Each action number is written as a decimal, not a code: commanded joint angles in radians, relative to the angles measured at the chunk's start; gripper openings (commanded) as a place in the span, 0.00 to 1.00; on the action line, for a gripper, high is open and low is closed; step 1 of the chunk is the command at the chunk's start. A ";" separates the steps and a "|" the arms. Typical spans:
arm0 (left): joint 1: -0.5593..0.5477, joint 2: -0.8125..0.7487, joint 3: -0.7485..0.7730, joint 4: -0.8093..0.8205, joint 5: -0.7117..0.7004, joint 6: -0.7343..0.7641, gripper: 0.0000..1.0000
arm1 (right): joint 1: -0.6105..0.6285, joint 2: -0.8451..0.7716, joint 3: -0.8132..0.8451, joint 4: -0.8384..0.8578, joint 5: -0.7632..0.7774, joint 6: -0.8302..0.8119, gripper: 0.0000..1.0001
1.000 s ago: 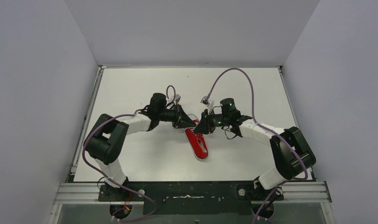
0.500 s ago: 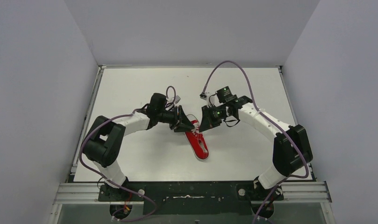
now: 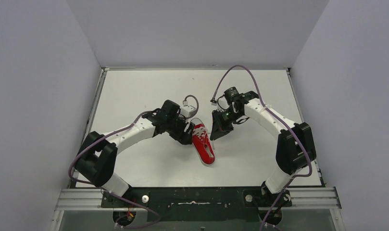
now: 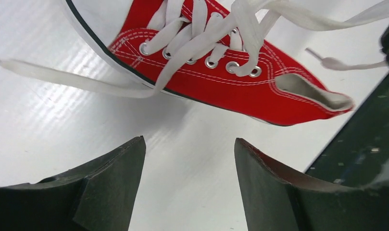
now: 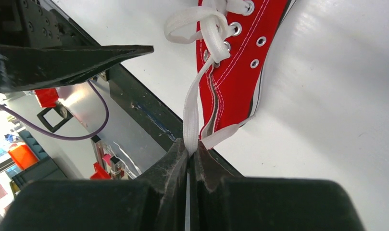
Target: Tie the shoes
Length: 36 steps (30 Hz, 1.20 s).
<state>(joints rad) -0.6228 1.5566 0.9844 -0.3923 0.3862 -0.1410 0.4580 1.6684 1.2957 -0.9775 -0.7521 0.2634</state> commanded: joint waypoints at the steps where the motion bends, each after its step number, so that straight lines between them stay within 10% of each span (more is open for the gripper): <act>1: -0.026 0.038 0.052 0.054 -0.138 0.321 0.66 | -0.004 -0.001 0.040 -0.004 -0.044 0.014 0.00; 15: -0.028 0.283 0.196 0.086 -0.102 0.410 0.62 | -0.009 -0.033 0.004 0.013 -0.039 0.025 0.00; 23: -0.017 0.354 0.281 0.045 -0.061 0.379 0.00 | -0.028 -0.062 -0.032 0.038 -0.010 0.052 0.00; 36: 0.107 -0.014 0.088 -0.269 -0.083 -0.141 0.00 | -0.130 -0.038 0.005 -0.188 0.276 -0.070 0.00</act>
<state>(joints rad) -0.5411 1.7306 1.1210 -0.5301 0.3382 -0.0563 0.3393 1.6276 1.2522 -1.0863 -0.6270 0.2424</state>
